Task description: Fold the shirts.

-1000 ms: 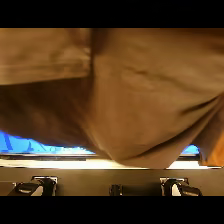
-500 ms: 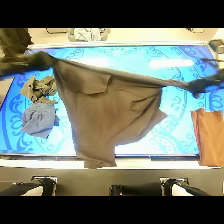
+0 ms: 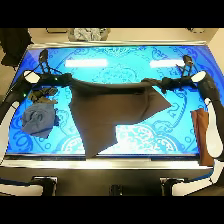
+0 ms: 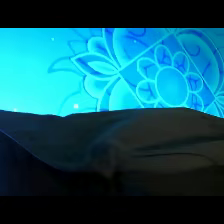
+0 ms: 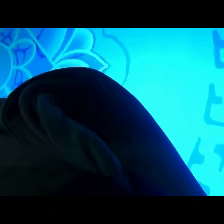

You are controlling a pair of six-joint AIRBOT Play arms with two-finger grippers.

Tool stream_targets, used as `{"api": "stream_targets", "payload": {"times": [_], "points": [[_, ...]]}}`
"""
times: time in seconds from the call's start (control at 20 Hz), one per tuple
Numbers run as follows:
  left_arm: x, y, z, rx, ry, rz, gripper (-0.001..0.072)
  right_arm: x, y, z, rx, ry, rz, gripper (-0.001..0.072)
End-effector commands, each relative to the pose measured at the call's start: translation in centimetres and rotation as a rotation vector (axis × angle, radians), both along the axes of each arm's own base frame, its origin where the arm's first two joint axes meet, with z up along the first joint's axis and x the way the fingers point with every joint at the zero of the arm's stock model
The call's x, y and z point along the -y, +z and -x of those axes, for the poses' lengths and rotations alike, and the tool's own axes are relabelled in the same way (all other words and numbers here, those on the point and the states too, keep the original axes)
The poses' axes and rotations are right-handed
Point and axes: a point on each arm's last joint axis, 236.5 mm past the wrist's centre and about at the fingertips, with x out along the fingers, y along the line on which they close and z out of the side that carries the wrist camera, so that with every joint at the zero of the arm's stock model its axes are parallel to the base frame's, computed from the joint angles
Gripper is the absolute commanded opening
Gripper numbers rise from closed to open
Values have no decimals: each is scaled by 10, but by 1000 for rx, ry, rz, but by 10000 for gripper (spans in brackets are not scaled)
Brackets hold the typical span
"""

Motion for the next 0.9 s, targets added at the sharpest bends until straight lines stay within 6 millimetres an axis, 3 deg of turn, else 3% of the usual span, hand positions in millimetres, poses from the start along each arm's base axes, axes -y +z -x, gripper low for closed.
{"api": "stream_targets", "payload": {"times": [0.0, 0.05, 0.15, 0.2, 0.3, 0.45, 0.6, 0.7, 0.85], "points": [[-3, -6, 14, -104, -38, 44, 501, 6, 17, -3, 55, 104, 62, 585], [-12, 0, 26, -153, -65, 47, 593, 23, 32, 7, 61, 166, 133, 648], [-34, 0, 63, -302, -124, 55, 599, 78, 42, 44, -38, 185, 281, 651], [-45, -11, 89, -403, -151, 44, 598, 105, 36, 74, -145, 190, 334, 651], [-57, -44, 134, -566, -174, 1, 597, 137, 16, 125, -340, 191, 328, 650], [-41, -97, 189, -694, -185, 25, 595, 150, -6, 160, -435, 165, 221, 626], [-9, -140, 224, -754, -193, 75, 590, 143, -21, 170, -471, 173, 179, 627], [4, -156, 228, -740, -186, 70, 590, 132, -25, 164, -442, 178, 126, 628], [9, -163, 212, -674, -148, 44, 587, 130, -38, 162, -458, 189, 106, 630]]}}
